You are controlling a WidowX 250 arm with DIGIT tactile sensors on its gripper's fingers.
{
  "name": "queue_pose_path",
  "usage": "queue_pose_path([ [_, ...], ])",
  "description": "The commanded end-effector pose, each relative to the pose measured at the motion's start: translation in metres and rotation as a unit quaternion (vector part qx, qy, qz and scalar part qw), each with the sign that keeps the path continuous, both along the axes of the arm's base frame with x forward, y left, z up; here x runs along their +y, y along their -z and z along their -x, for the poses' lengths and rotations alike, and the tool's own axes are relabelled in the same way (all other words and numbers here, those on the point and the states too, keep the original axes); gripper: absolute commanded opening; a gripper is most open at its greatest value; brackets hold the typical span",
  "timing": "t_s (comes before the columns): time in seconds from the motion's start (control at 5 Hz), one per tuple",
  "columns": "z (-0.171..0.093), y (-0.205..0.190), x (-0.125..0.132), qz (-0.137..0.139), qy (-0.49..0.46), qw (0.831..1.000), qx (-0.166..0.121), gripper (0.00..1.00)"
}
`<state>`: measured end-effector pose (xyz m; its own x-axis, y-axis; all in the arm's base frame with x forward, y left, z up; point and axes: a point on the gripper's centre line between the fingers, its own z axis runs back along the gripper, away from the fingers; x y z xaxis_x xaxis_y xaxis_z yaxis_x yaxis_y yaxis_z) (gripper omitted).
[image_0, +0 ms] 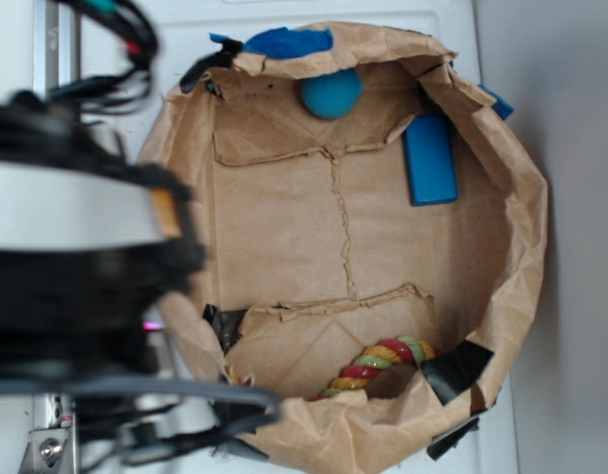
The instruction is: Grab the multicolored rope.
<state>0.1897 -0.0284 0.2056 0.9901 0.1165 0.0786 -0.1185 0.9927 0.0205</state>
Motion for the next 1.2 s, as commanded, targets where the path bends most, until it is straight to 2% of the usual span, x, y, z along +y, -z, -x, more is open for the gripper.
queue_pose_path([
  [0.0, -0.070, 0.013, -0.010, 0.097, 0.068, 0.991, -0.055, 1.00],
  [0.6, -0.070, 0.013, -0.010, 0.097, 0.068, 0.991, -0.055, 1.00],
  [0.8, -0.090, 0.063, 0.004, 0.050, 0.047, 0.997, -0.025, 1.00],
  [1.0, -0.102, 0.091, 0.024, 0.036, 0.045, 0.998, -0.035, 1.00],
])
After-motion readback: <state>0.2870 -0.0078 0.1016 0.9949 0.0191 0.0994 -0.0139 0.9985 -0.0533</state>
